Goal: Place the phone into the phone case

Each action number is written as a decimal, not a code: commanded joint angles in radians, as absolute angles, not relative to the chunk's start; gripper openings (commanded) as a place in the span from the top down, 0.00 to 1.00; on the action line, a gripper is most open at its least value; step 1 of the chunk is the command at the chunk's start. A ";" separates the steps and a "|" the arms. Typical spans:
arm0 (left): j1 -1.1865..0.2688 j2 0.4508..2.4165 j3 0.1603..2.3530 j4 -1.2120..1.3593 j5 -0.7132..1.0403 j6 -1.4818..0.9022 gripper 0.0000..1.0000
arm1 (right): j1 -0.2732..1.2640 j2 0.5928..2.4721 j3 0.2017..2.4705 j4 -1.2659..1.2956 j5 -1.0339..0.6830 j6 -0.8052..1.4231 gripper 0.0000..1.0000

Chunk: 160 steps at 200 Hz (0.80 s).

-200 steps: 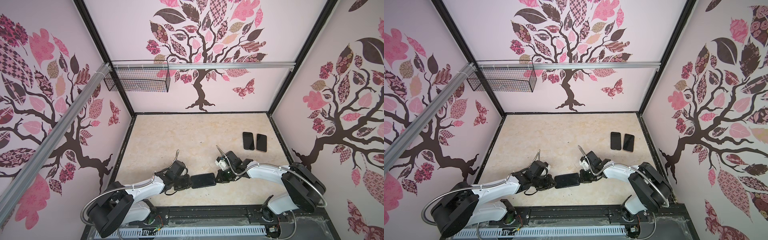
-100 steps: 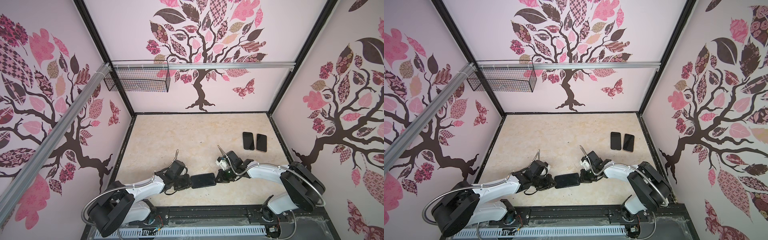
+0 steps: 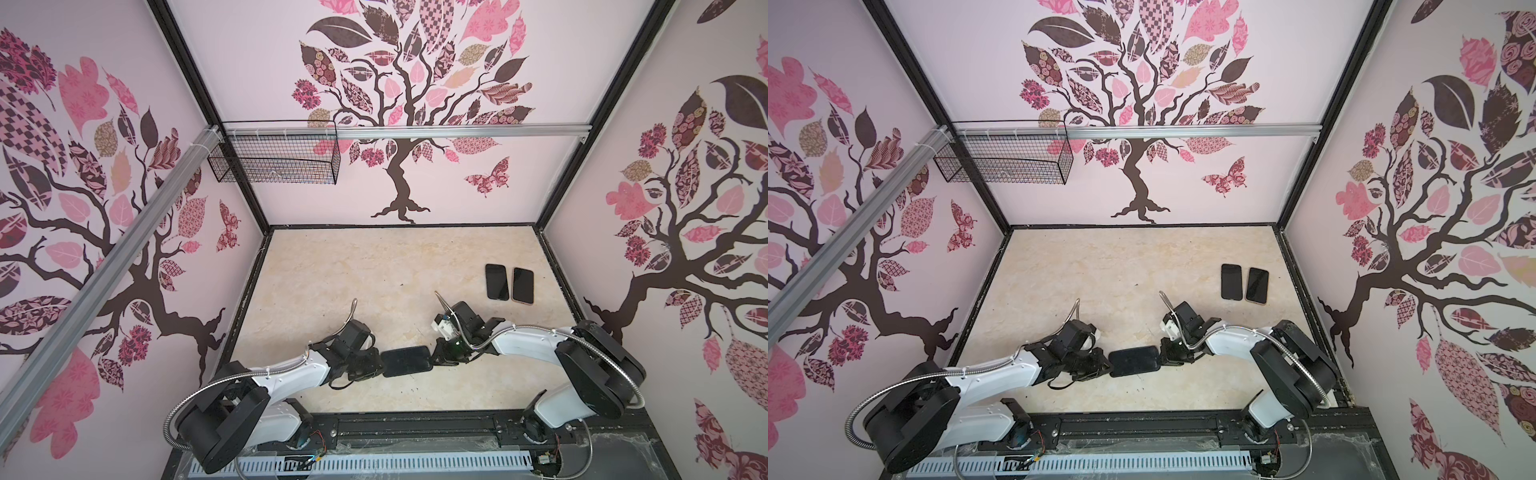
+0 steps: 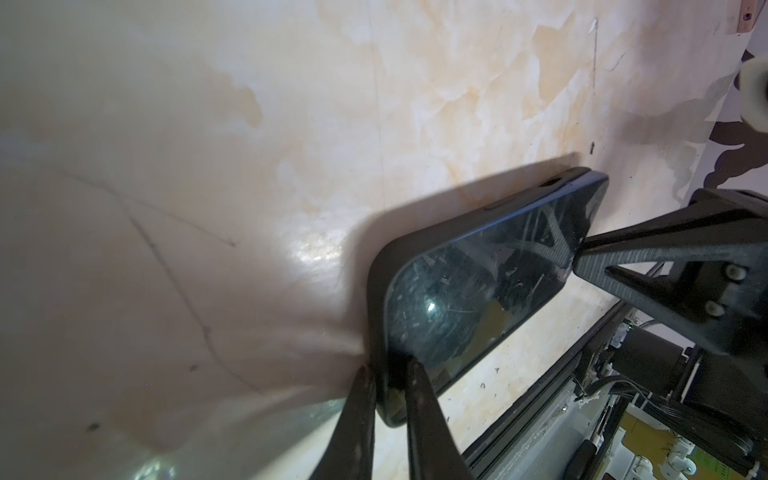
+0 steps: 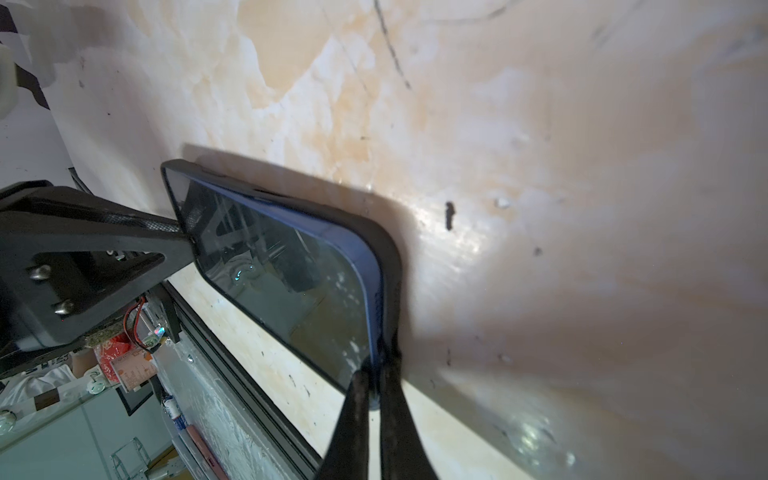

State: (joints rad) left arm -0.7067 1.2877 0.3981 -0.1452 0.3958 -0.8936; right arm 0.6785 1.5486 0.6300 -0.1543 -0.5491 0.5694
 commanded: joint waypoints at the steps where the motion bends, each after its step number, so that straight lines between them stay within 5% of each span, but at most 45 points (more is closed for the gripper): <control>1: -0.740 1.376 0.399 0.005 0.396 -0.899 0.85 | 0.837 1.761 0.604 0.099 -0.561 0.584 0.92; 82: -0.741 1.330 0.389 -0.038 0.376 -0.888 0.85 | 0.879 1.695 0.703 -0.213 -0.241 0.498 0.92; 160: -0.736 1.267 0.387 -0.087 0.322 -0.871 0.83 | 0.816 1.525 0.781 -0.409 -0.228 0.417 0.87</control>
